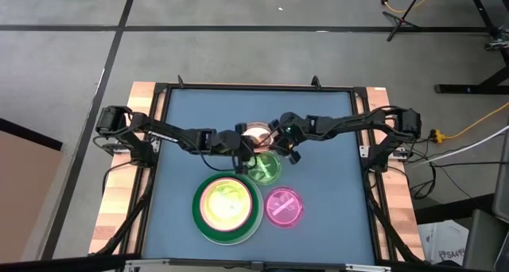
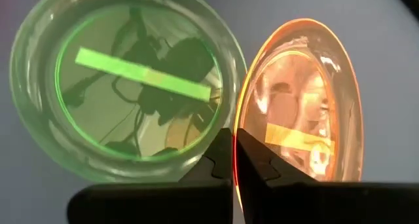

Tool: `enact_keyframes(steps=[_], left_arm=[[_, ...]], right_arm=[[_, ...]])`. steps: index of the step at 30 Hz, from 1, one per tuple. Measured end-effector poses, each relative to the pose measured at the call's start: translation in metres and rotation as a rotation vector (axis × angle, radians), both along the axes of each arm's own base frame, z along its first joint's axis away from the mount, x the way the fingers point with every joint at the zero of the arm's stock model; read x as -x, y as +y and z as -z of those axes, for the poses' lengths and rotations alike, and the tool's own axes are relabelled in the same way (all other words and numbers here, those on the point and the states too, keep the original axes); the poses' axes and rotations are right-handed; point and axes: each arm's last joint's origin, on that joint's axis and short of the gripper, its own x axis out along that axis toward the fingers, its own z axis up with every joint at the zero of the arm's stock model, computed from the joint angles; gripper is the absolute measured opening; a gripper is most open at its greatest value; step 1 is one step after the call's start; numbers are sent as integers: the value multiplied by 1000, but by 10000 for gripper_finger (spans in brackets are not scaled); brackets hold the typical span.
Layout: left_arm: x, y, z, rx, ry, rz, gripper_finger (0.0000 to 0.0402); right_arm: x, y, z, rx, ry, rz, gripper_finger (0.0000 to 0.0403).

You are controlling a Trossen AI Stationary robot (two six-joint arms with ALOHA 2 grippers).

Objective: Stack plastic plates
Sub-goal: Stack the orange plate on top of the light green plate

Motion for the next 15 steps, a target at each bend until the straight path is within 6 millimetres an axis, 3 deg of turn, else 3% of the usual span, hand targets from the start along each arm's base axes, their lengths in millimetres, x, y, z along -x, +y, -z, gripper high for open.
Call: enact_keyframes(steps=[15], left_arm=[[8,11,11,57,131,7,98]], right_arm=[[-6,2,-6,-4,-77,6,0]])
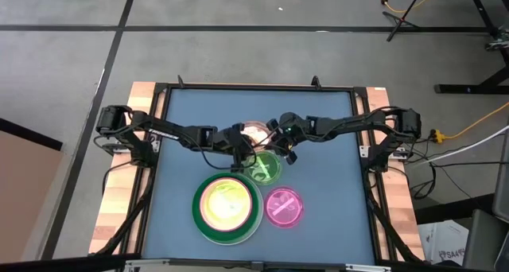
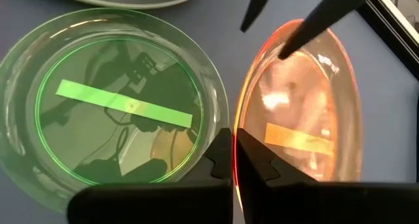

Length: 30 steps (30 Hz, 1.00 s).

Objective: Stack plastic plates
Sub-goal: Stack the orange plate on top of the light green plate

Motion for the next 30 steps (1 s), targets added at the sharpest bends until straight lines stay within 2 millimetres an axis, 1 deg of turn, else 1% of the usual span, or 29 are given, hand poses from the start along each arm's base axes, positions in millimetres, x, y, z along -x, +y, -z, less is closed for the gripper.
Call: enact_keyframes(steps=[7,16,30], left_arm=[[1,4,1,0,8,-12,98],[7,8,7,3,102,-24,98],[7,7,7,3,101,-23,98]], right_arm=[[0,0,0,3,-5,-2,0],[-3,0,-4,5,-59,-24,0],[-3,0,-4,2,-62,-29,0]])
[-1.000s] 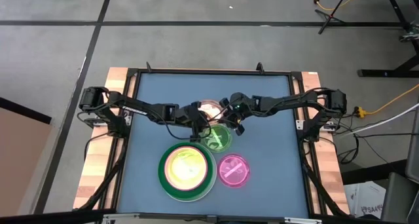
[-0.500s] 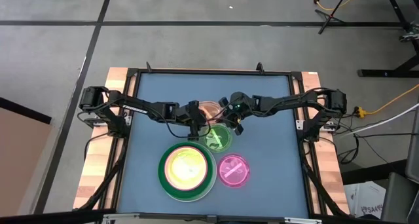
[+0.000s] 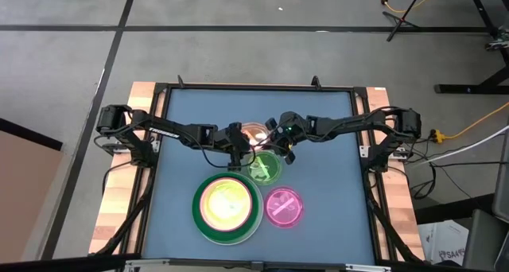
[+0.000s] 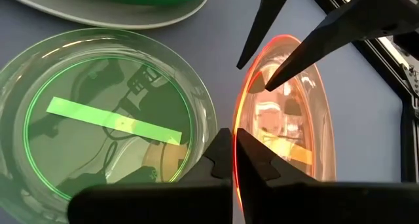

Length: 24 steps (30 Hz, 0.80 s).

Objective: Stack plastic plates
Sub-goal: Stack the orange plate on top of the light green plate

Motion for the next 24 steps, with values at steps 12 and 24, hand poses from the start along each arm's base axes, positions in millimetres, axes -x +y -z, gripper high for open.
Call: enact_keyframes(steps=[12,24], left_arm=[[0,0,0,-1,0,1,83],[0,0,0,-2,1,3,6]], right_arm=[[0,0,0,0,0,0,0],[0,-1,0,13,1,16,1]])
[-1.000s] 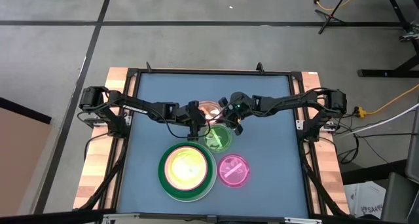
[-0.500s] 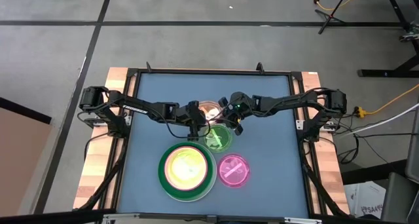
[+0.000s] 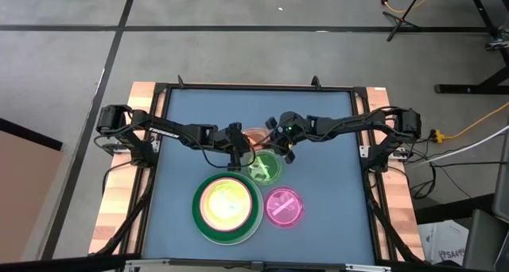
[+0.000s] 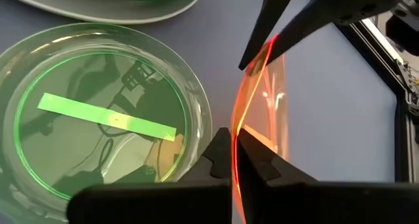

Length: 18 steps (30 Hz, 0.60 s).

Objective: Stack plastic plates
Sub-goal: Stack the orange plate on top of the light green plate

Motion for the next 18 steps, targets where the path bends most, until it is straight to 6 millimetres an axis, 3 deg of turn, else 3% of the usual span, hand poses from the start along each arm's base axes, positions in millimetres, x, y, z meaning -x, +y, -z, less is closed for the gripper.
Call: enact_keyframes(steps=[4,12,18], left_arm=[[0,0,0,0,-2,0,5],[0,0,0,-7,-1,3,2],[-1,-3,-1,-50,0,5,1]], right_arm=[[0,0,0,1,0,1,19],[0,-2,1,40,12,51,91],[6,-3,-2,128,53,72,108]])
